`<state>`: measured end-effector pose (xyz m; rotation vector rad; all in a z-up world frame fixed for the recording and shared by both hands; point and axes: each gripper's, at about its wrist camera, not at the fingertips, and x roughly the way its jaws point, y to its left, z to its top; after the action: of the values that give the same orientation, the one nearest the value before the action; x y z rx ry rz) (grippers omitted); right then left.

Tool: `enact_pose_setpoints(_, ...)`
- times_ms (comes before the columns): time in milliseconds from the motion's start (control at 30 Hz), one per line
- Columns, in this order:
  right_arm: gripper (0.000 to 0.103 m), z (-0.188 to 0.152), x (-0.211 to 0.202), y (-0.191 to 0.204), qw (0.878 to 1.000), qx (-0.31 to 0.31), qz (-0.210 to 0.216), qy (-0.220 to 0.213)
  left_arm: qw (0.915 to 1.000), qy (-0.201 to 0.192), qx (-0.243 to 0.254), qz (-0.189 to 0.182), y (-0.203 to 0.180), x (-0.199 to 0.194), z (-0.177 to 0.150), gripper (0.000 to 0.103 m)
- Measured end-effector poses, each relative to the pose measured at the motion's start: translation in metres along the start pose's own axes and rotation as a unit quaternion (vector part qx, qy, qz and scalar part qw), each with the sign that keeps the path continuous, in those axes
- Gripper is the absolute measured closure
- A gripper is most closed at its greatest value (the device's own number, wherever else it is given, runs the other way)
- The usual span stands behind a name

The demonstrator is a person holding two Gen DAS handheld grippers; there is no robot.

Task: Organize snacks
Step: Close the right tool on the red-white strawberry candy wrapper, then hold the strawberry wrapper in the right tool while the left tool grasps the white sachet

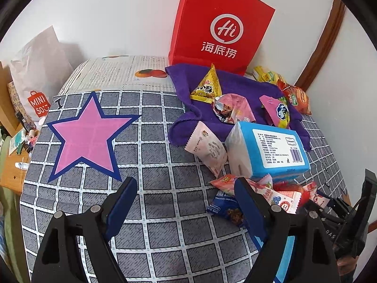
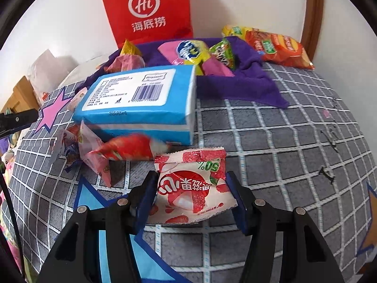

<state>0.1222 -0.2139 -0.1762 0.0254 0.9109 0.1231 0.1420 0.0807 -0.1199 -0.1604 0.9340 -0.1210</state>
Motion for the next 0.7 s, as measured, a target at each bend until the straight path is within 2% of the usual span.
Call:
enact_pose_setpoints(333,0.045,-0.001,-0.039,-0.021,0.999,0.027,-0.007,-0.032,0.9999,-0.013,0.004,-0.004,-0.013,-0.016,-0.005,0.02)
enact_pose_setpoints(700,0.045,0.004,-0.058,-0.027,0.998,0.033,-0.015,-0.045,0.9998,-0.019,-0.004,-0.01,-0.016,-0.019,0.0,0.02)
